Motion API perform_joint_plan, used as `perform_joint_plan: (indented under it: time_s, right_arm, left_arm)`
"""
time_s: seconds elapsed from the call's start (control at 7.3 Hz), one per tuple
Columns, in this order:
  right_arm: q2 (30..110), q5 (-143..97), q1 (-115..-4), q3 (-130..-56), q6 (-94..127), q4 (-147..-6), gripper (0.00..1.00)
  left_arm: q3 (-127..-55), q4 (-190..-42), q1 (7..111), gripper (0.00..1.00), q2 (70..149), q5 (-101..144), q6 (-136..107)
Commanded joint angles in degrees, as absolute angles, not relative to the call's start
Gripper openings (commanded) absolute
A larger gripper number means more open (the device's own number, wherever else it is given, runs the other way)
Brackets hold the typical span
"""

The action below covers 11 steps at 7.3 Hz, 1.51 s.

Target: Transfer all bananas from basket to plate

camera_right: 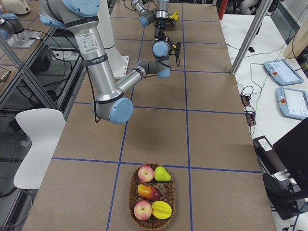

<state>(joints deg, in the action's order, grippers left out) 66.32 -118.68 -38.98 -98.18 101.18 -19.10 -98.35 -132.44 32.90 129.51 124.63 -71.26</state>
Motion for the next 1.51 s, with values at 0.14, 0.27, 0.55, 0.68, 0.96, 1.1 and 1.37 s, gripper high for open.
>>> perform_joint_plan:
  time_s: [0.14, 0.27, 0.55, 0.68, 0.96, 1.1, 1.37]
  right_arm:
    - [66.2, -118.7, -38.9, -98.3, 101.5, -18.9, 0.00]
    - [66.2, -118.7, -38.9, -98.3, 101.6, -18.9, 0.00]
    - [66.2, -118.7, -38.8, -98.4, 101.6, -18.9, 0.00]
    - [66.2, -118.7, -38.8, -98.5, 101.9, -18.9, 0.00]
    - [66.1, -118.7, -38.8, -98.5, 102.1, -18.9, 0.00]
    - [66.1, -118.7, -38.8, -98.5, 102.1, -18.9, 0.36]
    - [66.8, -118.6, -39.3, -98.6, 102.9, -16.3, 1.00]
  left_arm:
    - [-98.3, -133.0, 32.4, 0.87, 129.6, 124.6, -71.7]
    - [-98.3, -133.0, 32.4, 0.83, 129.6, 124.6, -71.7]
    - [-98.3, -133.1, 32.5, 0.70, 129.8, 124.5, -71.7]
    - [-98.3, -133.1, 32.4, 0.60, 129.8, 124.5, -71.7]
    - [-98.3, -133.2, 32.1, 0.00, 129.8, 124.6, -72.4]
    - [-98.3, -135.5, 31.7, 0.00, 129.4, 124.7, -72.6]
    - [-98.3, -135.9, 31.6, 0.00, 129.1, 124.6, -74.9]
